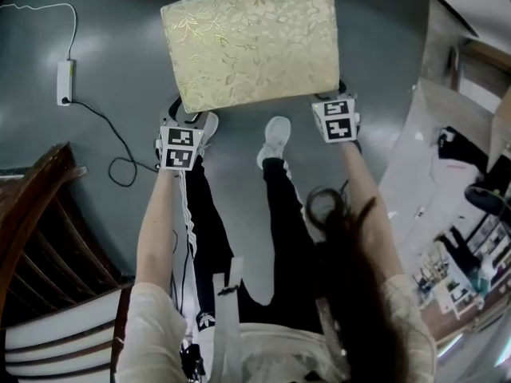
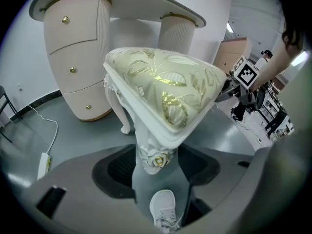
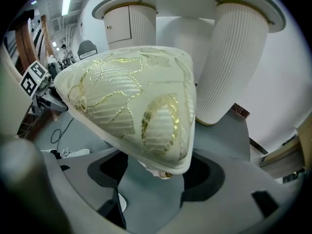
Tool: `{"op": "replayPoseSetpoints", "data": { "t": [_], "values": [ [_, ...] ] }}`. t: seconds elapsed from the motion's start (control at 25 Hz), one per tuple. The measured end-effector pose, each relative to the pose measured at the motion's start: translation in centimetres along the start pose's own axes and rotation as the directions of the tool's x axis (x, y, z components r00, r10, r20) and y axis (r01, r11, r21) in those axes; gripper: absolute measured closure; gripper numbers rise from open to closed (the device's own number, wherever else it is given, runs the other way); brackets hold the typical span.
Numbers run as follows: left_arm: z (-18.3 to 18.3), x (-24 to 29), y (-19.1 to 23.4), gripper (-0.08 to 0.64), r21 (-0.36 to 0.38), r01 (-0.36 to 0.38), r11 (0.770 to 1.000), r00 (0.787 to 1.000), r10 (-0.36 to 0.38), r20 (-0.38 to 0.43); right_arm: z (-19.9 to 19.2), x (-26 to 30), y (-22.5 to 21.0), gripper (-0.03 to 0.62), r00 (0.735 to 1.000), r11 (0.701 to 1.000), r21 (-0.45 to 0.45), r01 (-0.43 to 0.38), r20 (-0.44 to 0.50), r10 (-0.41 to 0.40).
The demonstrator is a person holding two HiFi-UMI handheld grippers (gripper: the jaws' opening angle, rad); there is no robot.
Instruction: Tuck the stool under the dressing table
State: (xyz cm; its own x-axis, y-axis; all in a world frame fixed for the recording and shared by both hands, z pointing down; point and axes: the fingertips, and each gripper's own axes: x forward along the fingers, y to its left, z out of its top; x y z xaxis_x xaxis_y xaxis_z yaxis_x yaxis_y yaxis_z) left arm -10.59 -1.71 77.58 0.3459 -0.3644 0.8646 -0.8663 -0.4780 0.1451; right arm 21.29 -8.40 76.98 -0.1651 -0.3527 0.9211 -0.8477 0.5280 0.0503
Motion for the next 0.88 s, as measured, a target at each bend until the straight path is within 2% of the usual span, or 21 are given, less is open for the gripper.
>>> {"op": "replayPoseSetpoints", "data": {
  "t": [0.08, 0.44, 0.64, 0.76, 0.88],
  "values": [
    [0.1, 0.0, -0.2, 0.304, -0.004, 0.011, 1.000, 1.000, -0.011, 0.001, 0.1, 0.0, 0.0, 0.259, 1.000, 1.000, -0.004, -0.002, -0.002, 0.002],
    [-0.9, 0.5, -0.8, 0.307, 0.015, -0.040, 0.999, 0.999, 0.041, -0.032, -0.7, -0.1, 0.1, 0.261, 1.000, 1.000, 0.005, -0.014, -0.025, 0.014],
    [-0.1, 1.2, -0.1, 0.307, 0.038, -0.085, 0.996, 0.996, 0.085, -0.005, 0.8, 1.5, -0.8, 0.262, 0.999, 0.999, -0.024, -0.024, 0.025, 0.025],
    [0.5, 0.8, -1.0, 0.307, 0.028, -0.063, 0.998, 0.998, 0.064, -0.020, 1.9, 1.0, -1.9, 0.262, 0.999, 0.996, -0.074, -0.045, -0.005, 0.045],
    [0.3, 0.7, -0.5, 0.307, 0.114, 0.024, 0.993, 0.998, -0.017, -0.064, 0.5, -0.1, -0.8, 0.262, 0.999, 1.000, -0.015, -0.018, -0.049, 0.018]
  ]
}}
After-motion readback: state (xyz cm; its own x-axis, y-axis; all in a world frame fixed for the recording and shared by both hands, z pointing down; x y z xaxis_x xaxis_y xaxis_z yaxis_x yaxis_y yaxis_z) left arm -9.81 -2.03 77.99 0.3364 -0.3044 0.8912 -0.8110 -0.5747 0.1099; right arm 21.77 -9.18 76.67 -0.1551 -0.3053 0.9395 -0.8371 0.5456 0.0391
